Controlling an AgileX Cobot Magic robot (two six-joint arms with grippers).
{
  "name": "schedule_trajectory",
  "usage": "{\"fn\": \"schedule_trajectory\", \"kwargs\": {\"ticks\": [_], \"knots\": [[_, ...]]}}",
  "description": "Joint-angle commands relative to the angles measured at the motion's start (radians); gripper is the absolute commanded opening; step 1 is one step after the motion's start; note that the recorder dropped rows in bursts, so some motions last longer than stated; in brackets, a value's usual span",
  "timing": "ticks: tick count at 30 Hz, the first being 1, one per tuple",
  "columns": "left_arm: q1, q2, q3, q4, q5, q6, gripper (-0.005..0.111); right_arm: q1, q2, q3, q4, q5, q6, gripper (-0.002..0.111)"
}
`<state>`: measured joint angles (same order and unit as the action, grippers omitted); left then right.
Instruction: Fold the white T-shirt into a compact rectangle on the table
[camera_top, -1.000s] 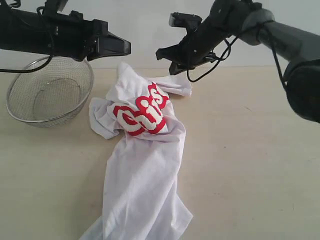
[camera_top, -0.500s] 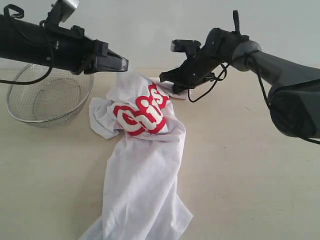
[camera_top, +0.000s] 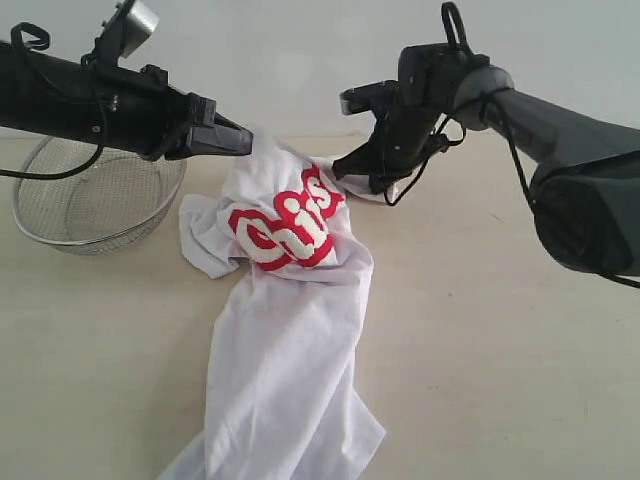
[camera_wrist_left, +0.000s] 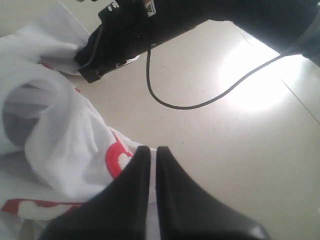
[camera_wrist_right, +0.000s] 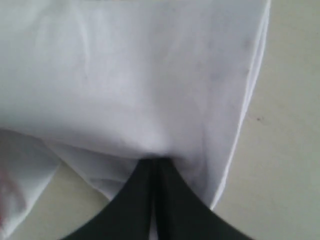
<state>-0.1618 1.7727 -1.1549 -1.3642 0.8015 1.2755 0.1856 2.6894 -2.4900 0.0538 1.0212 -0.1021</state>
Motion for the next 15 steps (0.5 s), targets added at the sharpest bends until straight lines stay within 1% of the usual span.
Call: {"fn": "schedule_trajectory", "kwargs": {"ticks": [1,4,7,15], "knots": [[0.001,-0.003,0.004,-0.002,-0.002,0.000,0.004,-0.004,-0.015,0.006,-0.181,0.063,0.073,0.000],[0.001,-0.003,0.004,-0.002,0.002,0.000,0.004,-0.011,-0.015,0.006,-0.246,0.087,0.081,0.000],[0.001,-0.003,0.004,-0.002,0.002,0.000,0.004,-0.030,-0.018,0.006,-0.268,0.110,0.102,0.000],[0.001,-0.003,0.004,-0.002,0.002,0.000,0.004,-0.140,-0.029,0.006,-0.266,0.148,0.102,0.000]]}}
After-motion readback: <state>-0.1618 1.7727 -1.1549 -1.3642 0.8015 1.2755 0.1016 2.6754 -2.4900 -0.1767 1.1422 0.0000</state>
